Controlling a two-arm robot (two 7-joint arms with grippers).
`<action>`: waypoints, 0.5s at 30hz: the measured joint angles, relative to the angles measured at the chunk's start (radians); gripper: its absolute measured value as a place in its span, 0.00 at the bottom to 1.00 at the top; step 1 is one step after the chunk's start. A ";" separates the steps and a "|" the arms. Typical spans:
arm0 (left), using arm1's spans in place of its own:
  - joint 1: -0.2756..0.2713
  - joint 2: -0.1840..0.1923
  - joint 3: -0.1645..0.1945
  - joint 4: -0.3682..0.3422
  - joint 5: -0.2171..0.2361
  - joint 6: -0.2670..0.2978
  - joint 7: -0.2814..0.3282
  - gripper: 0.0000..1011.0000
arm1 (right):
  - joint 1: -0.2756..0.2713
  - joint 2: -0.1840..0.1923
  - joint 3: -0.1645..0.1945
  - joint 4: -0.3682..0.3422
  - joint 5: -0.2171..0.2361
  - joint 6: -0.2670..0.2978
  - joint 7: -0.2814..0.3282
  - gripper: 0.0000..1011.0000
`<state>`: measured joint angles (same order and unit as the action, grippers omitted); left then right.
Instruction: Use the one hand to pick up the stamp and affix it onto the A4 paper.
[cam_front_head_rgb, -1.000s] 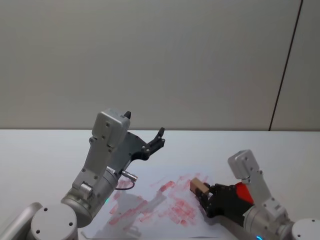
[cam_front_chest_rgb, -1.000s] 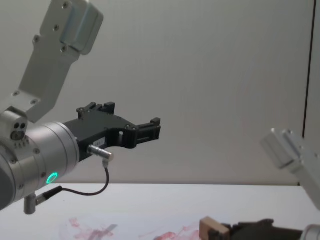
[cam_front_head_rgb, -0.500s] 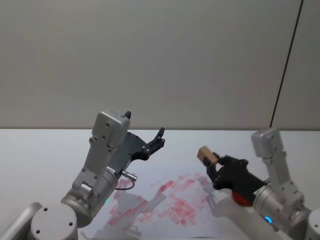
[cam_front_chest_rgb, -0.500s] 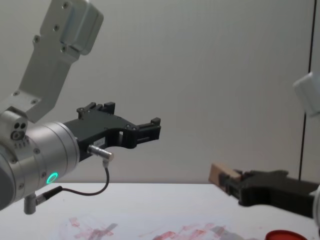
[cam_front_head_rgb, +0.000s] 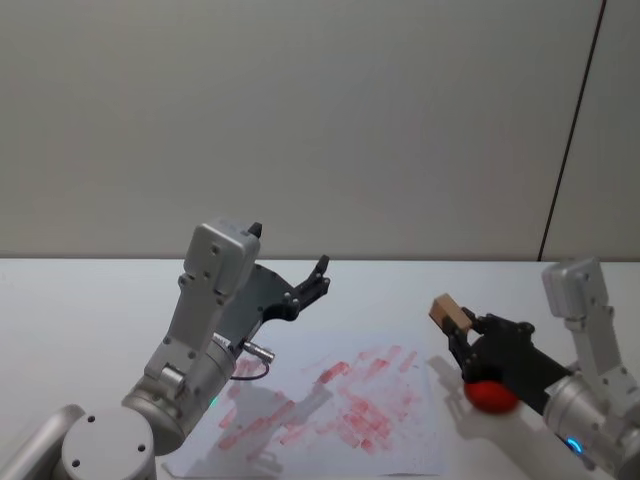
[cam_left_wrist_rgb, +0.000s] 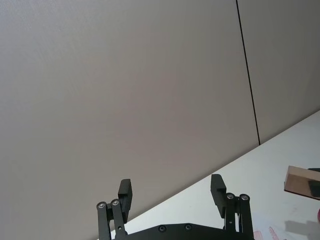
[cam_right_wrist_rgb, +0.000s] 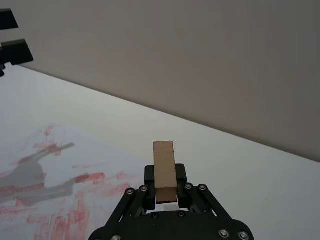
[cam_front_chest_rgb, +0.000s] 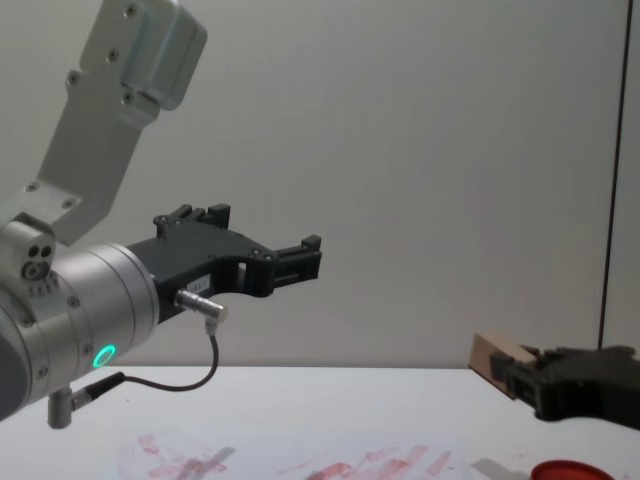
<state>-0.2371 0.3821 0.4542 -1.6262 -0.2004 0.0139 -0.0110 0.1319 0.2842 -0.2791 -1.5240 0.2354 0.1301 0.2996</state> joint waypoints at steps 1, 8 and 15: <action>0.000 0.000 0.000 0.000 0.000 0.000 0.000 0.99 | -0.003 0.003 0.001 -0.001 0.000 0.002 0.000 0.21; 0.000 0.000 0.000 0.000 0.000 0.000 0.000 0.99 | -0.022 0.023 0.009 -0.004 0.001 0.015 -0.001 0.21; 0.000 0.000 0.000 0.000 0.000 0.000 0.000 0.99 | -0.034 0.034 0.013 0.013 -0.005 0.026 -0.001 0.21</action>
<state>-0.2371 0.3821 0.4542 -1.6262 -0.2004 0.0139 -0.0110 0.0982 0.3185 -0.2658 -1.5111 0.2303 0.1558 0.2988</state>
